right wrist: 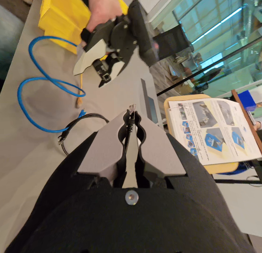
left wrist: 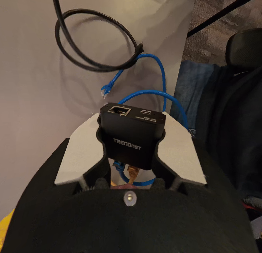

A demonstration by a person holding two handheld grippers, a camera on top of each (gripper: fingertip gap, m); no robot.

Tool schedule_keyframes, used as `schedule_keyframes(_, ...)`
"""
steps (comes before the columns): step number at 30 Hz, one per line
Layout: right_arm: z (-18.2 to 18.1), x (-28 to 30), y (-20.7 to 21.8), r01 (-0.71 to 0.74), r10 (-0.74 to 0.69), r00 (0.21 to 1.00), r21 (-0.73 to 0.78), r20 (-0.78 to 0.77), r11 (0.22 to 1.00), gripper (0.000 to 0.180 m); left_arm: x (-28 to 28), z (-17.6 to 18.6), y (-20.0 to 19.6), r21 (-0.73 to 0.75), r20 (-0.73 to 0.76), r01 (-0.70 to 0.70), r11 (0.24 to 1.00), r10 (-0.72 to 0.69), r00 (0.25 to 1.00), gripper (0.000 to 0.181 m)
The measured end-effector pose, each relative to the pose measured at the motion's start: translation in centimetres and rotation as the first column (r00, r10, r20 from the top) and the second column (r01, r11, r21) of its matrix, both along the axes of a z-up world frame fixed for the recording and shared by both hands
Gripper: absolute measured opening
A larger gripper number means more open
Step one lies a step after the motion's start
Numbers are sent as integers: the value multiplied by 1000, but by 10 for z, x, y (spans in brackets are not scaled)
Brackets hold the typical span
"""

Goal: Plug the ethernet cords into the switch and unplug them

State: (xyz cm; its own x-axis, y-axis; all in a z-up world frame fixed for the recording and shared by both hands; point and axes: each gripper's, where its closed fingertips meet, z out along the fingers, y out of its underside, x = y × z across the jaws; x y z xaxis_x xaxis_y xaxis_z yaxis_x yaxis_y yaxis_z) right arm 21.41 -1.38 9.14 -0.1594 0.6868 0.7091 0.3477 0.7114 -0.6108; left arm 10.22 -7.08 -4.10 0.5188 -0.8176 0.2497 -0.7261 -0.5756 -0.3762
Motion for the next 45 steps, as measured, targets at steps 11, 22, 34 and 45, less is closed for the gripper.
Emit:
schedule_keyframes(11,111,62,56,301,-283,938,64,-201,951,3,-29,-14,-7,52,6,-61,997,61,998,76)
schedule_keyframes(22,94,25,59,310,-319,928,-76,-193,948,3,4,-29,-10,75,-1,14,997,-14,1000,76)
schedule_keyframes(34,-62,-46,37,256,-291,957,-402,-26,879,4,26,-4,-1,180,25,80,980,-86,996,76)
schedule_keyframes(45,-134,-57,22,237,-200,971,-465,128,853,6,15,-41,-18,140,-88,132,981,-121,989,76)
